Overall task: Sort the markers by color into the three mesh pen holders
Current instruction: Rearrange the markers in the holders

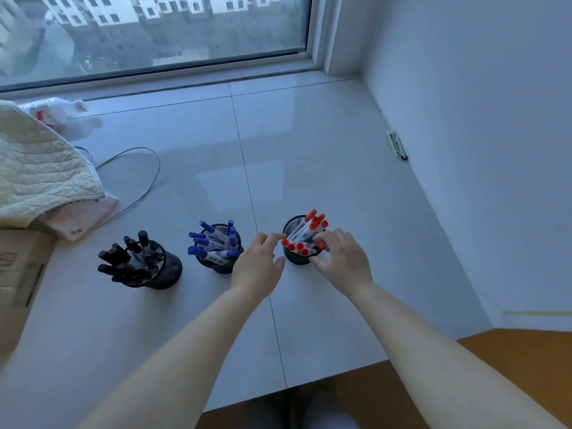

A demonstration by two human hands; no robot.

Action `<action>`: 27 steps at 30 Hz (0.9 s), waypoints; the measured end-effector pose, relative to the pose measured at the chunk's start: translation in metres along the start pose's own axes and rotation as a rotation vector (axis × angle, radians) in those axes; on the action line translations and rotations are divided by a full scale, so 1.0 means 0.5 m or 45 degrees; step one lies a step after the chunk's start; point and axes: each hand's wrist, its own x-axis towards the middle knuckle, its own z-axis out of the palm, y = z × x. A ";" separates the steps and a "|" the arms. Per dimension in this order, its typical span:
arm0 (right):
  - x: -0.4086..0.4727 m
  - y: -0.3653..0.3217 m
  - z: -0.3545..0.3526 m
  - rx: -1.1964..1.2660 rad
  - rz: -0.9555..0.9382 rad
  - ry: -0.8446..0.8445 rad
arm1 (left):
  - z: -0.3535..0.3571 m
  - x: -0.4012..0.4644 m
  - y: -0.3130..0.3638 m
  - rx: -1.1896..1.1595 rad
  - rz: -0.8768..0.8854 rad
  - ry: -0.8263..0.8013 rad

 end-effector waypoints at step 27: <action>0.075 0.023 -0.107 0.962 0.437 0.276 | -0.085 -0.004 0.090 0.062 -0.165 0.540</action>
